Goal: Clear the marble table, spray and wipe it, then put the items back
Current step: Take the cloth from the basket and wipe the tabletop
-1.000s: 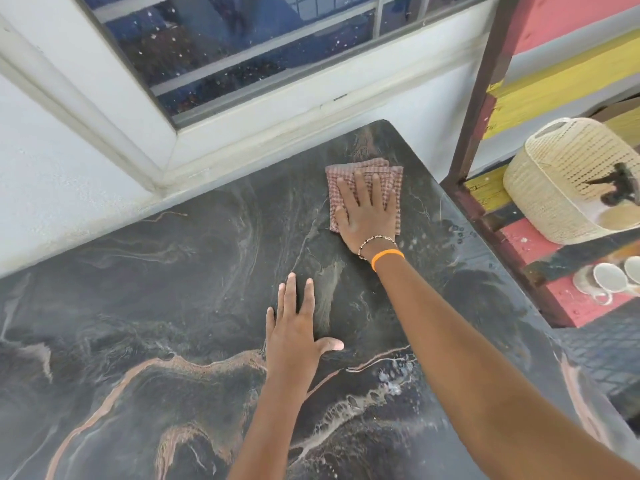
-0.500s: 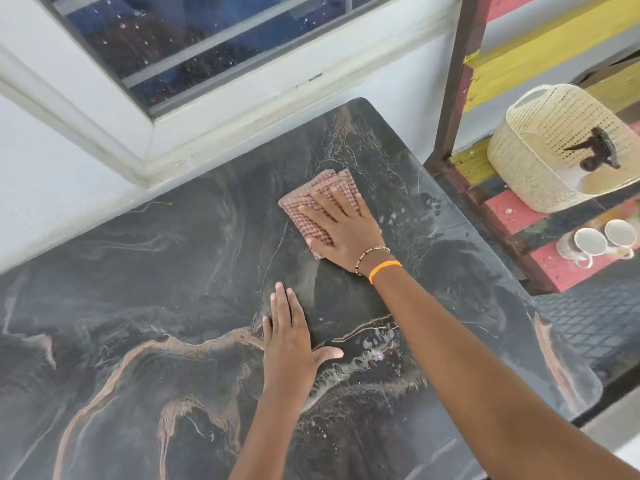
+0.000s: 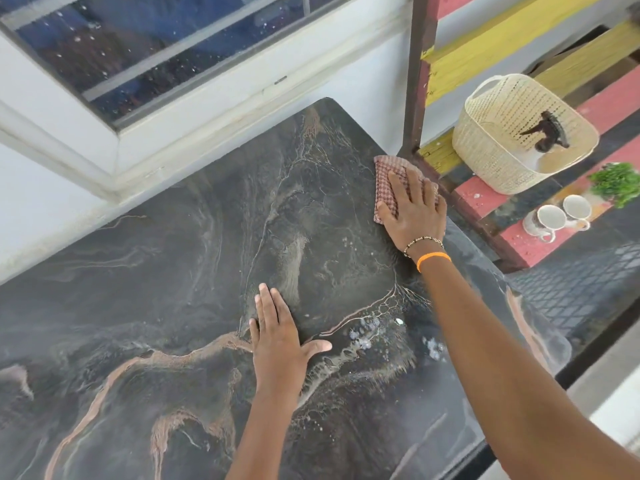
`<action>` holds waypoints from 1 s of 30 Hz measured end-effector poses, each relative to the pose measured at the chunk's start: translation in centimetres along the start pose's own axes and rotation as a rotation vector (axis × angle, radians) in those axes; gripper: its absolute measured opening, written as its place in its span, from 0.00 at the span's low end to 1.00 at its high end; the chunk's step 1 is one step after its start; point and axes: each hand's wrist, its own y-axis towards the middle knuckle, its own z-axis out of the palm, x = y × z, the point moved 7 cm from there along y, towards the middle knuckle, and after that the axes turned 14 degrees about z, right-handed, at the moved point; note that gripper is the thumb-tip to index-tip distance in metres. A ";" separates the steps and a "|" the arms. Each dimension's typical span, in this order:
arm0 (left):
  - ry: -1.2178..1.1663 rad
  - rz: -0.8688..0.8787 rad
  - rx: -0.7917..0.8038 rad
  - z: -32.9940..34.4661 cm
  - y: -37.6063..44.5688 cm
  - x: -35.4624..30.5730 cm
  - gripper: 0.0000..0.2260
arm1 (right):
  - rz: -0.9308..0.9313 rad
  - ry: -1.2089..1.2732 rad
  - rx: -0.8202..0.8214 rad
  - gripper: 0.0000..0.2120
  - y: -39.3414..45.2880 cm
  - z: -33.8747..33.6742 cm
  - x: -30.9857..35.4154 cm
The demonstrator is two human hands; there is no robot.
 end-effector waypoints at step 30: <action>-0.085 0.024 0.017 3.1 -8.4 0.9 0.56 | -0.452 -0.070 0.093 0.28 -15.9 4.3 6.7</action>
